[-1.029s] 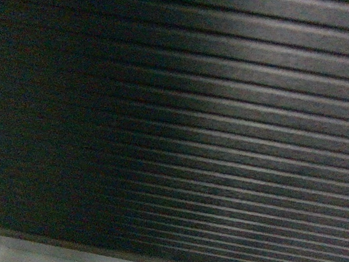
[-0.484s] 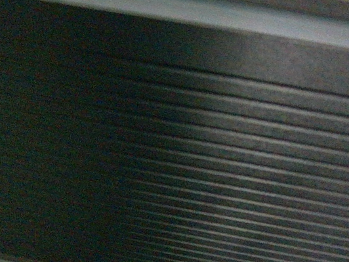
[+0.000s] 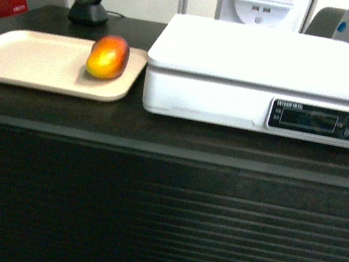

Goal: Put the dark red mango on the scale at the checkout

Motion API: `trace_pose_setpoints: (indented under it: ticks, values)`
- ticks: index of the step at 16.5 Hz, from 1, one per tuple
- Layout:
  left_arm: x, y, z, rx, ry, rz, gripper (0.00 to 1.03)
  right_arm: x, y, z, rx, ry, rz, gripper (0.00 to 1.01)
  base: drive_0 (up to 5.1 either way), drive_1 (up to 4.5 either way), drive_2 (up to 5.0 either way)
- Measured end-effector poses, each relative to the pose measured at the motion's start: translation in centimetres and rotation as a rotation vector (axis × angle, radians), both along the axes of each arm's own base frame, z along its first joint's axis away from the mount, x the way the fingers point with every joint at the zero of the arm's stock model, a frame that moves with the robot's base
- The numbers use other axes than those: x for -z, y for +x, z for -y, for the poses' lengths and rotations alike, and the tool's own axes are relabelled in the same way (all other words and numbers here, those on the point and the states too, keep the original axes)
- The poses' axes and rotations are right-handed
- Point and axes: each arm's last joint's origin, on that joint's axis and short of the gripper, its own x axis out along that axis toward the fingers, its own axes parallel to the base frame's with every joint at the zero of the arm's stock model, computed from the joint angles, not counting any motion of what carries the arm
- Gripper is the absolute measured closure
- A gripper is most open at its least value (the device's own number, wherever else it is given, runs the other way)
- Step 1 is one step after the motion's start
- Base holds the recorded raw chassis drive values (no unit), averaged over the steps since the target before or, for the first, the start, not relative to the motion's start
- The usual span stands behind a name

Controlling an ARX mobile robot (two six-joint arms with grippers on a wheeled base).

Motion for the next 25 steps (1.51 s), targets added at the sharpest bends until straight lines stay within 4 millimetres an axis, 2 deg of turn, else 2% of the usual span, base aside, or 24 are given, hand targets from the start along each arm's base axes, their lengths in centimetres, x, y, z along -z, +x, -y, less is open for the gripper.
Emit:
trace_pose_setpoints:
  ticks: [25]
  values:
    - [0.0,0.0,0.0,0.001,0.0,0.0,0.05,0.01,0.0,0.0,0.0,0.0,-0.001,0.03,0.0,0.0,0.0]
